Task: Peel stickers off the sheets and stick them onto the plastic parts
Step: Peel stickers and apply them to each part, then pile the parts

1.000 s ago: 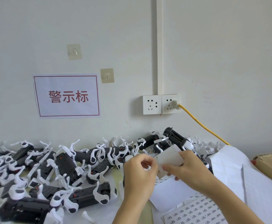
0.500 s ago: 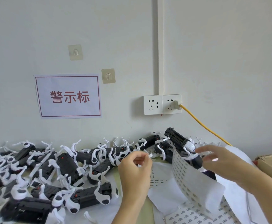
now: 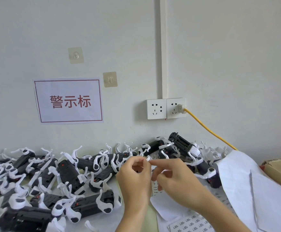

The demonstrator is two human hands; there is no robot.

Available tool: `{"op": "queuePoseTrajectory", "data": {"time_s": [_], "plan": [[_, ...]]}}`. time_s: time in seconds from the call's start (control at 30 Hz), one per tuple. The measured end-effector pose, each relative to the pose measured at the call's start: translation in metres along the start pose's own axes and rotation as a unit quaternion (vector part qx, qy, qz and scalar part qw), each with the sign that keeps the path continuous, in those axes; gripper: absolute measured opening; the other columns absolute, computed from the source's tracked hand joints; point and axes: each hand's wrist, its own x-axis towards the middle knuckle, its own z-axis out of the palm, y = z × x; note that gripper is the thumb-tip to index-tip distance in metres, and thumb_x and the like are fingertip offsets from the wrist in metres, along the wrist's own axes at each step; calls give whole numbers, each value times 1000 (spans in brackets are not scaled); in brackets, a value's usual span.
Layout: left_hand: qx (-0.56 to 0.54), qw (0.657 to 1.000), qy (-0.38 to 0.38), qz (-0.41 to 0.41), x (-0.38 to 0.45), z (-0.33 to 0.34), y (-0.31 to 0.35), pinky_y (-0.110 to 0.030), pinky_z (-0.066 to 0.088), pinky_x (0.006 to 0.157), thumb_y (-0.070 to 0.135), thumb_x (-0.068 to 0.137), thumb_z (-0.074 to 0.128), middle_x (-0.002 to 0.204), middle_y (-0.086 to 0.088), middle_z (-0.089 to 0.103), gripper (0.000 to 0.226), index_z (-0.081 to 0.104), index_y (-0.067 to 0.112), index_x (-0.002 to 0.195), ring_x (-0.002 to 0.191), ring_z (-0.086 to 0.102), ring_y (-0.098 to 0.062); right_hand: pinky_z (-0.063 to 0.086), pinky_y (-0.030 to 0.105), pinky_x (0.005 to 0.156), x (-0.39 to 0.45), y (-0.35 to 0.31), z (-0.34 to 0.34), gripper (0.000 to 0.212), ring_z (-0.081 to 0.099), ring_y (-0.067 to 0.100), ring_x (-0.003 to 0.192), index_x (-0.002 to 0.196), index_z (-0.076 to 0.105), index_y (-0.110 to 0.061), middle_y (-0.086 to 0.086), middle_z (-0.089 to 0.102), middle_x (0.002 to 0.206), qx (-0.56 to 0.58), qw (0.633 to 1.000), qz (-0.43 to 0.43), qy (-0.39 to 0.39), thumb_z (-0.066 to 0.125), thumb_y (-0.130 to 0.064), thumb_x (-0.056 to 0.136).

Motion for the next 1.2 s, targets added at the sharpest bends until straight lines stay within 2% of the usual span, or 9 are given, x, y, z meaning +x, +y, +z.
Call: {"op": "queuePoseTrajectory", "data": {"time_s": [0.13,0.23,0.33,0.57,0.73,0.87,0.97,1.1,1.2], "plan": [[-11,1000,-9,-9,0,2,-3,-23,53,63,1,82,71,66,13,70,29,69,25,65,63,65,-5,45,13,57,-1,-4,2,64,57,6,55,89,67,-66,7,70,84,56,998,-25,-20,41,-12,69],[-40,998,-43,-12,0,1,-3,-32,56,71,1,85,69,70,10,73,28,74,25,72,71,69,-9,45,12,57,-1,-2,0,63,58,7,56,102,71,-53,-1,72,82,57,998,-26,-26,41,-8,70],[-60,994,-90,-2,0,-3,2,-18,53,73,4,90,64,81,16,75,27,78,26,86,82,70,-5,46,14,56,0,4,-2,55,61,7,59,117,68,-35,0,70,80,68,997,2,26,46,2,83],[123,992,0,0,20,-27,-7,-22,44,73,-2,91,51,91,12,63,28,65,21,96,90,60,-10,54,33,68,4,22,-10,29,68,10,73,114,56,-33,-1,71,85,67,987,76,125,58,-11,95],[198,969,-82,-124,14,-23,-10,-38,42,77,27,99,42,83,1,60,21,53,15,86,89,58,-26,45,12,76,4,29,8,75,60,-1,100,137,21,-49,-13,60,108,-12,997,61,53,74,-39,85],[130,975,-55,-171,12,-23,-1,-41,45,76,27,97,42,76,-6,63,32,58,7,78,77,59,-22,42,11,88,3,33,25,106,56,-3,105,146,2,-52,-19,51,111,-32,997,66,6,78,-55,73],[59,968,-87,-228,11,-21,1,-54,55,83,26,95,42,82,-11,66,29,54,5,79,81,67,-42,39,8,82,3,35,34,116,50,-6,103,148,-5,-50,-21,51,108,-56,997,57,7,76,-65,66],[42,969,-111,-218,10,-18,-2,-59,56,81,20,92,43,80,-24,62,29,59,-5,91,85,67,-47,42,10,72,6,42,40,107,53,0,86,151,-4,-41,-13,61,101,-53,996,56,45,76,-41,80],[-8,975,-92,-200,12,-17,-5,-44,61,60,12,94,47,76,-26,65,22,62,-3,86,75,70,-45,48,11,69,7,44,33,95,63,1,74,152,5,-38,-7,73,88,13,995,58,82,70,-19,86]]}}
